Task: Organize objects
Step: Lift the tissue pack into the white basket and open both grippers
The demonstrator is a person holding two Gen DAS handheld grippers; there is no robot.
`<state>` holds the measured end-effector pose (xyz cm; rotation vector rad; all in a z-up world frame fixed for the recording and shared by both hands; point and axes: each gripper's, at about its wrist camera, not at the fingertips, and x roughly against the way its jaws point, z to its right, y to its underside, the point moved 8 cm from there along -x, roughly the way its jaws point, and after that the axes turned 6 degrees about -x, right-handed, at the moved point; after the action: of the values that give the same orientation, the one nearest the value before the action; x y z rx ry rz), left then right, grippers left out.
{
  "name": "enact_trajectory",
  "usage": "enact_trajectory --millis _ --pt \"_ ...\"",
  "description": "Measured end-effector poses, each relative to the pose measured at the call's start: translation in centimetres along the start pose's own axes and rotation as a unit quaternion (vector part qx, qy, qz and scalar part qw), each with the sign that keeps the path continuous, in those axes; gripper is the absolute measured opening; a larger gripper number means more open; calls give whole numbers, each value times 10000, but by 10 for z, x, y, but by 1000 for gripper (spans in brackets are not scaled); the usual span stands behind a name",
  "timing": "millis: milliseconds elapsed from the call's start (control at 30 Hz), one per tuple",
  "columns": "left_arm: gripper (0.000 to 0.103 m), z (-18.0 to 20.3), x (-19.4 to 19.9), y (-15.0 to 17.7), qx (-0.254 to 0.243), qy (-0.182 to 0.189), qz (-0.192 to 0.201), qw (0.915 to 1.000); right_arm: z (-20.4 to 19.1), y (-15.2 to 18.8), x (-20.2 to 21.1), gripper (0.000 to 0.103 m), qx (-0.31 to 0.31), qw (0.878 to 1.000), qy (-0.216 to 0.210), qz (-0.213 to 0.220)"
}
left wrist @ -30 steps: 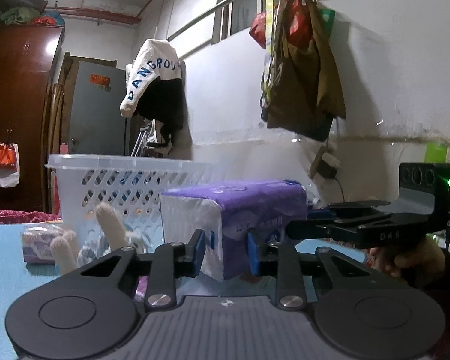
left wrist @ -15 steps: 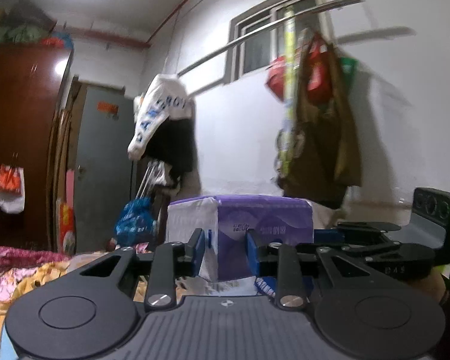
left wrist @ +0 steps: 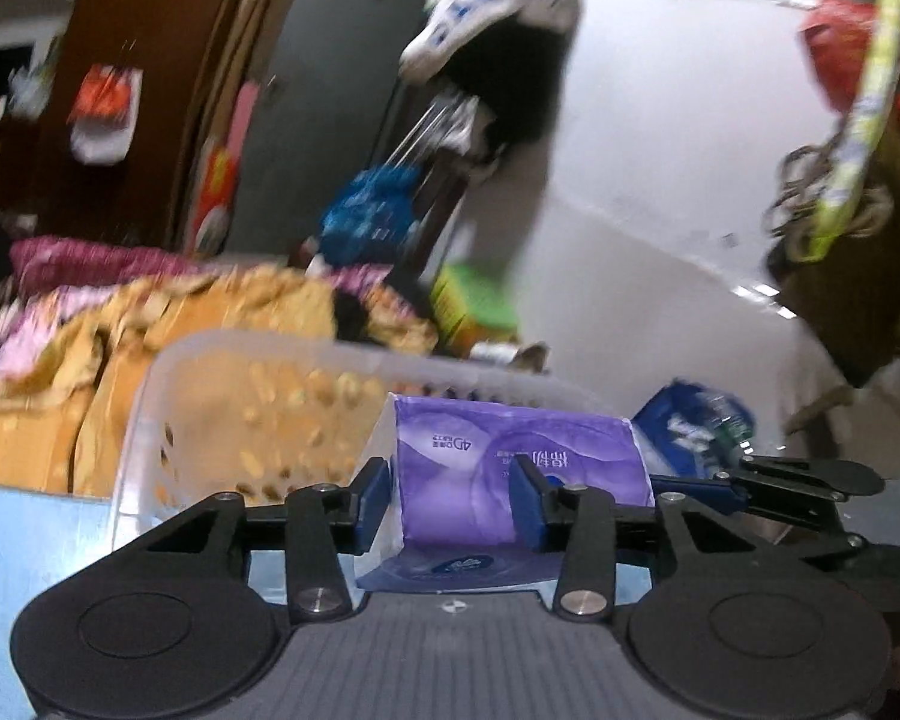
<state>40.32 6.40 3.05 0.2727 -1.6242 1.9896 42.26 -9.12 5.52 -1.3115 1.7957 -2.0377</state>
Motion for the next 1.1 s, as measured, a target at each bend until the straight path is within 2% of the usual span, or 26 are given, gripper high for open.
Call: enact_trajectory --millis 233,333,367,400,433,467,533,600,733,833,900,1000,1100 --pt "47 -20 -25 5 366 -281 -444 9979 21 11 -31 44 -157 9984 141 -525" --pt "51 -15 -18 6 321 -254 -379 9984 27 12 -28 45 -186 9986 299 -404" --pt "58 -11 -13 6 107 -228 -329 9991 28 13 -20 46 -179 9989 359 -253" --pt "70 -6 -7 7 -31 -272 -248 9993 29 10 -15 54 -173 9989 427 -101" --pt "77 -5 2 5 -162 -429 -85 9989 30 9 -8 64 -168 9984 538 46" --pt "83 -3 12 2 -237 -556 81 9981 31 7 1 70 -149 9977 632 195" --pt "84 1 38 -1 -397 -712 430 9957 31 0 22 96 -155 9959 719 536" --pt "84 7 67 -1 -532 -796 681 9931 29 -1 49 103 -221 9928 711 939" --pt "84 24 132 -6 -1012 -1245 940 9826 19 6 105 103 -379 9868 558 1474" --pt "87 35 179 -10 -1125 -1433 947 9787 10 4 137 103 -417 9851 509 1587" --pt "91 42 196 -9 -1170 -1458 969 9776 1 1 155 103 -295 9842 574 1650" --pt "91 48 212 15 -1230 -1420 938 9777 -12 6 175 103 -205 9828 665 1709" --pt "91 48 211 51 -1227 -1242 899 9805 -20 30 177 103 -224 9857 564 1573"
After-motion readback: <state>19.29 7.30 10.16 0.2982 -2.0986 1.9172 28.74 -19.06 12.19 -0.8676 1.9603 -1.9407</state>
